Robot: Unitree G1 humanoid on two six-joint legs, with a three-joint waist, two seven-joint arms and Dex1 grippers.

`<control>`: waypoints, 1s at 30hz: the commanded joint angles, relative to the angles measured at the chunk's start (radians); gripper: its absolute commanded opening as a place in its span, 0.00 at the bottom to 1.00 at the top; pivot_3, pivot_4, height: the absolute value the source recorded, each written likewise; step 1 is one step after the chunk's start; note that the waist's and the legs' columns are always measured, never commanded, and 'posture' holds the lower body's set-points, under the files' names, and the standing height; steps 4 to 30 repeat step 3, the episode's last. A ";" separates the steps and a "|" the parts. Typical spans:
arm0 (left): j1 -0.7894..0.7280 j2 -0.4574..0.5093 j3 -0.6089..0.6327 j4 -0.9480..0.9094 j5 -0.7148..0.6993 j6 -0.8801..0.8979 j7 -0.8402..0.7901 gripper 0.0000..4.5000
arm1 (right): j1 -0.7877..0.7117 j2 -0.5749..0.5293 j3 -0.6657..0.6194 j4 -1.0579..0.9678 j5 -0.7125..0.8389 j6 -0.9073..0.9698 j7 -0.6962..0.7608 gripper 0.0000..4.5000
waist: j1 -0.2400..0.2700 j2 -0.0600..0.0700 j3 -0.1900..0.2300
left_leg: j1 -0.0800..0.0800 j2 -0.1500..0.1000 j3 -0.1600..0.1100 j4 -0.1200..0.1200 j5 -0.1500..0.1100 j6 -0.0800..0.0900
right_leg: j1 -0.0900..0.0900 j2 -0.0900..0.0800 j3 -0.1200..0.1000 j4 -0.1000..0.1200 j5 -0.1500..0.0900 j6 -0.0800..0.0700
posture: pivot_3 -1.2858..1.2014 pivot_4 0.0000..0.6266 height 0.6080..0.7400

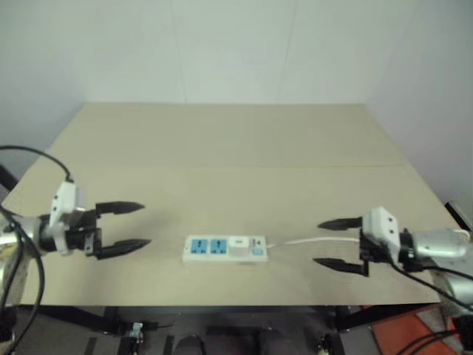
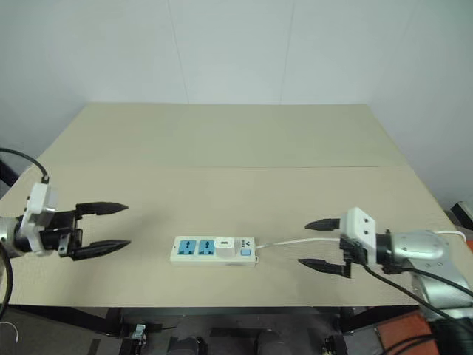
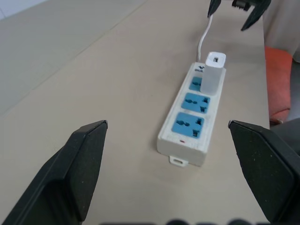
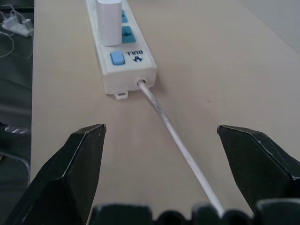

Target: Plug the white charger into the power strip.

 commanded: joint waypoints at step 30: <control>0.044 0.021 0.056 -0.084 -0.032 0.045 0.039 1.00 | 0.027 -0.028 -0.063 -0.054 0.041 0.018 -0.009 0.98 | 0.000 0.000 0.000 | 0.000 0.000 0.000 0.000 0.000 0.000 | 0.000 0.000 0.000 0.000 0.000 0.000 | 0.52 0.24 1.00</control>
